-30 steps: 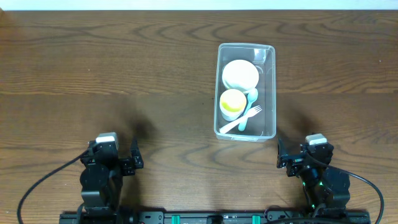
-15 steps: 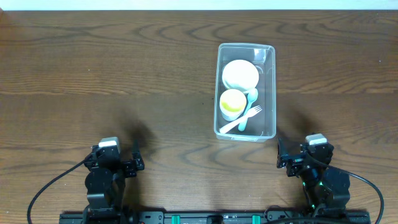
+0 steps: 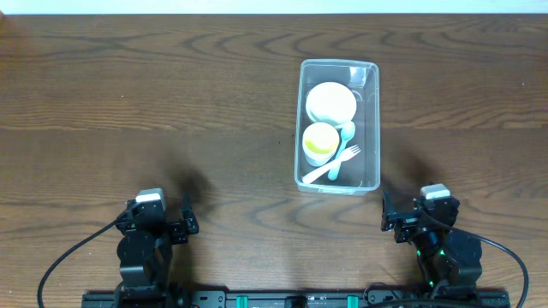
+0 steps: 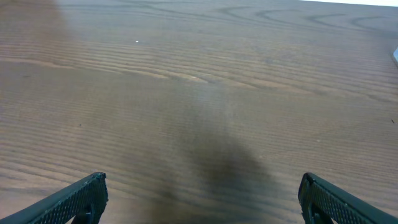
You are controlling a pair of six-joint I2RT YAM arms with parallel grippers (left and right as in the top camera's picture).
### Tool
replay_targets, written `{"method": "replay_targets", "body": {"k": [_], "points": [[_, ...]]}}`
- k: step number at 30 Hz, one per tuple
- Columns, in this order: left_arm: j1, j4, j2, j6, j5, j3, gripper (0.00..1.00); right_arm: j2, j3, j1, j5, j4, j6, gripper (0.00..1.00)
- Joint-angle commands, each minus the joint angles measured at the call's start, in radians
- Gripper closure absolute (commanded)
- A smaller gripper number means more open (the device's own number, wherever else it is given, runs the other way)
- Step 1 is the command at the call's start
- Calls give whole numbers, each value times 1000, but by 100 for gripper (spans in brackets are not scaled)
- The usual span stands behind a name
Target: Pack container
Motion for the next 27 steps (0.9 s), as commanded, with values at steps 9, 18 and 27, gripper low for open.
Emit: {"method": "replay_targets", "body": {"k": [9,18,27], "points": [[2,4,-5,17,-1,-17,2,-10,-4,-8,-8,0,-8,1],[2,4,-5,17,-1,-17,2,-10,-4,-8,-8,0,-8,1],[2,4,-5,17,-1,-17,2,-10,-4,-8,-8,0,-8,1]]}}
